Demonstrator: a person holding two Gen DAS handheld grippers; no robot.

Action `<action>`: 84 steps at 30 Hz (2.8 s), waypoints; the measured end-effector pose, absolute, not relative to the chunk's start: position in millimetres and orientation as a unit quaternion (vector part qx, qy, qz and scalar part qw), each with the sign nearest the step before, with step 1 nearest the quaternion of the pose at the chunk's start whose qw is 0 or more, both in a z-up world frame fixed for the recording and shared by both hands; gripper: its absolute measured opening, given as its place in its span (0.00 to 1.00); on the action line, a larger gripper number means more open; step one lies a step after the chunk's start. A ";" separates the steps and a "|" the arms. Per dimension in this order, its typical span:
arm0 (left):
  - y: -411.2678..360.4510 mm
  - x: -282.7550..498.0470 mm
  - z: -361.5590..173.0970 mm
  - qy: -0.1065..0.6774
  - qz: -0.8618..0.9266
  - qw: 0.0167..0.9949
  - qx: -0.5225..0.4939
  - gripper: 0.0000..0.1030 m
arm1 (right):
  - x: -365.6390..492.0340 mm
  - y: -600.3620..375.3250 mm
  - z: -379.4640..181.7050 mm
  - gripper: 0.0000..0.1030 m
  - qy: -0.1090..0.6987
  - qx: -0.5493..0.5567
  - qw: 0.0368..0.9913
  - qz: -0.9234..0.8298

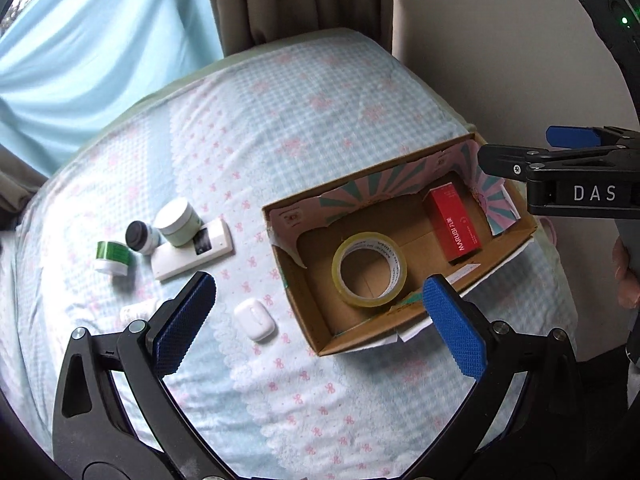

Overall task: Organize rigid objects
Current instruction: 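Withdraw both tools from the box and move toward the jars, then grasp the green-striped jar with the left tool while the right tool grasps the pale green jar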

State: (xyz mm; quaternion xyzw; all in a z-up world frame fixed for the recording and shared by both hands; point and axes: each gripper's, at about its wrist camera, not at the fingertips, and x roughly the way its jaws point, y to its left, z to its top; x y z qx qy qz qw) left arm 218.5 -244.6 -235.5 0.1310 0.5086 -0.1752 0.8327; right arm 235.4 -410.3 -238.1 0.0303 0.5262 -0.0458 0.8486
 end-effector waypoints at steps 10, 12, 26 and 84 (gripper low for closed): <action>-131.1 180.7 -177.8 0.481 -0.168 0.856 0.093 1.00 | 194.5 -315.7 -170.0 1.00 0.484 0.041 0.874 -0.020; -101.5 178.0 -167.2 0.481 -0.163 0.857 0.084 1.00 | 189.7 -289.1 -161.6 1.00 0.480 0.044 0.876 -0.015; 94.0 214.4 -160.0 0.472 -0.144 0.868 0.045 1.00 | 217.4 -123.5 -147.8 1.00 0.469 0.060 0.881 0.006; 93.9 484.5 -476.3 0.648 -0.117 0.752 0.018 0.66 | 486.8 -77.2 -460.0 0.65 0.664 0.002 0.747 0.024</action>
